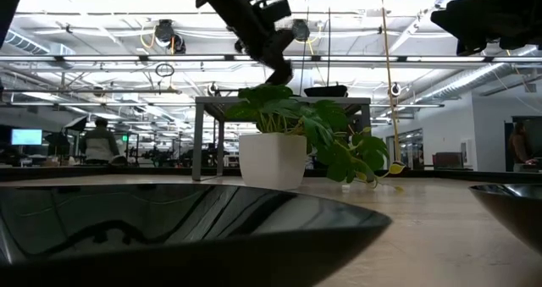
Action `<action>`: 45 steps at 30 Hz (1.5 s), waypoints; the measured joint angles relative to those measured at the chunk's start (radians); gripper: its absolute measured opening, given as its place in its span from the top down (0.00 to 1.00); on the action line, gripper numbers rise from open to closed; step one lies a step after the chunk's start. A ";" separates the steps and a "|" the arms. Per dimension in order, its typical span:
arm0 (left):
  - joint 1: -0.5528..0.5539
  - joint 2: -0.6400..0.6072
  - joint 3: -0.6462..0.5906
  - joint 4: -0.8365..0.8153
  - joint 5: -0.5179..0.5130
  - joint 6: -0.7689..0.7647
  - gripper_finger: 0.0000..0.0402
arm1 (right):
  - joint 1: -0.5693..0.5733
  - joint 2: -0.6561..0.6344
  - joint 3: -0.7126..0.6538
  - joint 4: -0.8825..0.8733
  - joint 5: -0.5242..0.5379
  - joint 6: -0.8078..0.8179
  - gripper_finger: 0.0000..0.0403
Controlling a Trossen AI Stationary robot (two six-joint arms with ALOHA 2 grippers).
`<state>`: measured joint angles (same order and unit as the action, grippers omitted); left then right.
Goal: Pick & Place Mini shaped plates
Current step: Stack the leaf-shaped black bowl on top of the other leaf-shaped black bowl on the shelf, then stack the square black bowl on top of the other square black bowls on the shelf
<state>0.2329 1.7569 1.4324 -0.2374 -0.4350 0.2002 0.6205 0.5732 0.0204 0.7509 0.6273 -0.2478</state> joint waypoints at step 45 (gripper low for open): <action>-1.027 -0.105 -0.298 -0.545 0.400 -1.889 0.50 | 0.000 0.000 0.000 0.000 0.000 0.000 0.67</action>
<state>-0.7945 1.6516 1.1342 -0.7821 -0.0346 -1.6889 0.6205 0.5732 0.0208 0.7513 0.6273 -0.2479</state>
